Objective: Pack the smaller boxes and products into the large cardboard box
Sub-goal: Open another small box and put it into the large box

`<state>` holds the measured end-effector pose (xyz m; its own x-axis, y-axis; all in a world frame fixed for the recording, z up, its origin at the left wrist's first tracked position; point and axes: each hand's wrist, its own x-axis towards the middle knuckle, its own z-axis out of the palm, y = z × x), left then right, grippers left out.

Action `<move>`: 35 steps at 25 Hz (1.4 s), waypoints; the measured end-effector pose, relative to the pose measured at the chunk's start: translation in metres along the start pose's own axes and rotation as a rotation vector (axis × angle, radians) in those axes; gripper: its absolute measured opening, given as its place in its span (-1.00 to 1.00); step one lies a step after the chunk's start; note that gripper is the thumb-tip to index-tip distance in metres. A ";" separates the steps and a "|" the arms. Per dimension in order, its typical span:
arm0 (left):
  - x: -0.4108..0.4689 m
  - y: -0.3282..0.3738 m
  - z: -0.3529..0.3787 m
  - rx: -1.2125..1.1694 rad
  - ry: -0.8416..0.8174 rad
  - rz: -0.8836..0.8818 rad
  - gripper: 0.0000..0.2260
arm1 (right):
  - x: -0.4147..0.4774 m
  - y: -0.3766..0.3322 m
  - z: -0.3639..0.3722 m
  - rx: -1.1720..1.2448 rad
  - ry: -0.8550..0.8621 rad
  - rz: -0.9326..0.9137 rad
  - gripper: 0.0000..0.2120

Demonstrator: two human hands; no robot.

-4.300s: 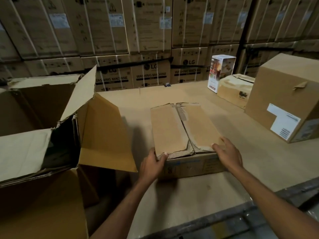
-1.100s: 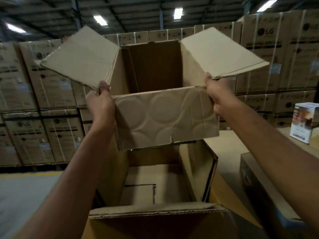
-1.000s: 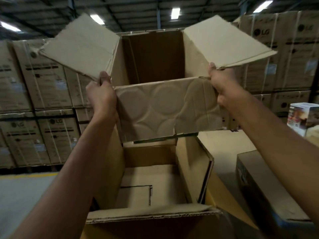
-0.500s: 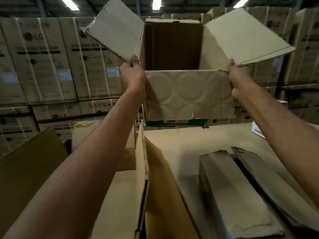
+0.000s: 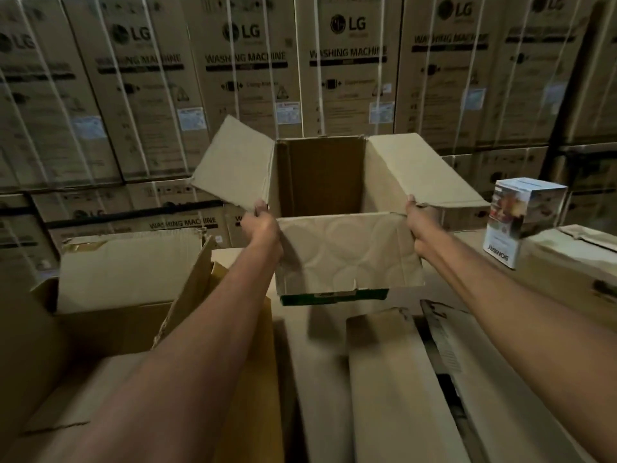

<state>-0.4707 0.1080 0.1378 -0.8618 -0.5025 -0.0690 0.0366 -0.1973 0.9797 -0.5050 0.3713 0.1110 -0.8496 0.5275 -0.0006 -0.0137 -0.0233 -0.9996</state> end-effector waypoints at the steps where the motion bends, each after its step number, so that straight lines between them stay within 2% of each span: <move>1: 0.007 -0.015 0.003 0.011 0.005 -0.025 -0.60 | 0.008 0.011 0.001 -0.020 -0.020 0.017 -0.47; 7: 0.037 -0.094 0.016 0.097 0.017 -0.145 -0.57 | 0.052 0.077 0.008 -0.123 -0.105 0.182 -0.43; 11: 0.062 -0.117 0.019 0.145 -0.009 -0.217 -0.57 | 0.061 0.092 0.016 -0.099 -0.171 0.256 -0.44; 13: 0.077 -0.117 0.019 0.162 -0.025 -0.245 -0.58 | 0.065 0.092 0.020 -0.095 -0.152 0.270 -0.44; 16: 0.079 -0.119 0.019 0.180 -0.003 -0.299 -0.53 | 0.059 0.095 0.019 -0.130 -0.085 0.289 -0.31; 18: 0.064 -0.124 0.019 0.215 0.146 -0.244 -0.50 | 0.049 0.102 0.014 -0.210 -0.053 0.271 -0.25; 20: 0.032 -0.129 0.018 0.247 0.327 -0.077 -0.56 | 0.026 0.103 0.004 -0.355 -0.005 0.200 -0.31; 22: -0.013 -0.135 0.019 0.305 0.357 0.130 -0.62 | 0.000 0.105 -0.014 -0.453 0.014 0.091 -0.44; 24: -0.065 -0.147 0.014 0.381 0.205 0.314 -0.68 | -0.035 0.108 -0.040 -0.565 -0.002 -0.034 -0.62; 26: -0.108 -0.164 0.003 0.504 -0.077 0.405 -0.75 | -0.074 0.111 -0.070 -0.727 0.020 -0.049 -0.60; 28: -0.142 -0.188 -0.011 0.698 -0.404 0.326 -0.69 | -0.114 0.119 -0.101 -0.957 0.065 0.046 -0.42; 30: -0.172 -0.212 -0.023 0.872 -0.650 0.146 -0.47 | -0.149 0.134 -0.131 -1.177 0.045 0.219 -0.11; 32: -0.197 -0.229 -0.033 1.016 -0.789 0.123 -0.31 | -0.179 0.154 -0.156 -1.202 0.005 0.399 0.16; 33: -0.205 -0.234 -0.037 1.072 -0.835 0.152 -0.28 | -0.191 0.162 -0.163 -1.210 -0.014 0.430 0.21; 35: -0.220 -0.238 -0.049 1.137 -0.886 0.223 -0.24 | -0.217 0.167 -0.169 -1.298 -0.088 0.400 0.19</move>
<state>-0.2654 0.2245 -0.0891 -0.9303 0.3226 -0.1745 0.1592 0.7837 0.6004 -0.2337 0.3970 -0.0607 -0.7096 0.6167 -0.3408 0.6996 0.6741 -0.2369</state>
